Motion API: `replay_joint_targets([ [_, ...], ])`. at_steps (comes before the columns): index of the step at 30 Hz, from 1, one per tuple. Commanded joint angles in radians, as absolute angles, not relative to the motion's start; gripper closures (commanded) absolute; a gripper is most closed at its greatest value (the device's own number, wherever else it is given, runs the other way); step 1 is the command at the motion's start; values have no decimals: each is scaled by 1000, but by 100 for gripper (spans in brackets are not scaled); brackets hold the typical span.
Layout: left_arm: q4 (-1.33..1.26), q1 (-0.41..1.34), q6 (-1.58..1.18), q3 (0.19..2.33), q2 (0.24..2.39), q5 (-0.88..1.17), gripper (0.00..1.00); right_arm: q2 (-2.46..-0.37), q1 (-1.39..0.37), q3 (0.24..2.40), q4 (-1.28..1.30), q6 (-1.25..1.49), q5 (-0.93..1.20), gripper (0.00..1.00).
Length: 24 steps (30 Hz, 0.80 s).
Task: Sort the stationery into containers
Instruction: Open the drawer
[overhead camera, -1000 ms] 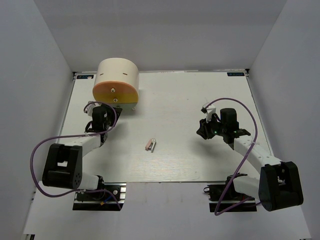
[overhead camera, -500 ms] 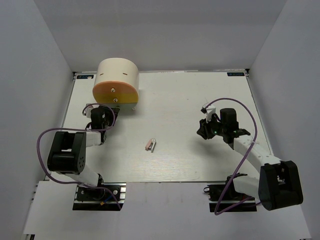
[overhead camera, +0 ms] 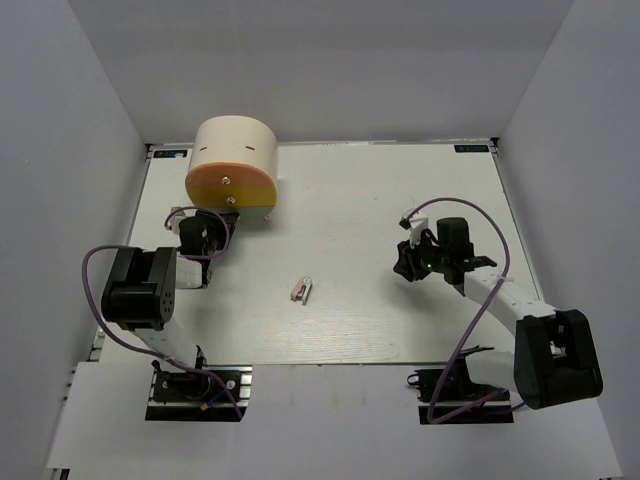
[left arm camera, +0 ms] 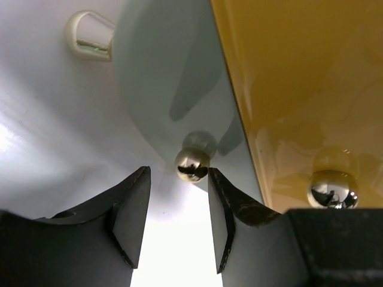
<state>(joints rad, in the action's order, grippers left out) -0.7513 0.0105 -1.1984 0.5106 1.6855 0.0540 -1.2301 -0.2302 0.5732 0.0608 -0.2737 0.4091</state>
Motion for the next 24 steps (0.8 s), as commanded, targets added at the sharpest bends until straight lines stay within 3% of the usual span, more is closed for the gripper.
replay_joint_targets([
  [1,-856,3,-1218,514,1712,90,47,-1242,-229,614,64,-294,405,62],
  [8,-911,-6,-1218,525,1756,109,48,-1253,-230,623,67,-302,407,62],
  [13,-911,-6,-1227,546,1776,109,55,-1253,-230,624,74,-304,408,62],
  [24,-920,-6,-1227,566,1795,118,81,-1243,-229,621,78,-305,405,62],
])
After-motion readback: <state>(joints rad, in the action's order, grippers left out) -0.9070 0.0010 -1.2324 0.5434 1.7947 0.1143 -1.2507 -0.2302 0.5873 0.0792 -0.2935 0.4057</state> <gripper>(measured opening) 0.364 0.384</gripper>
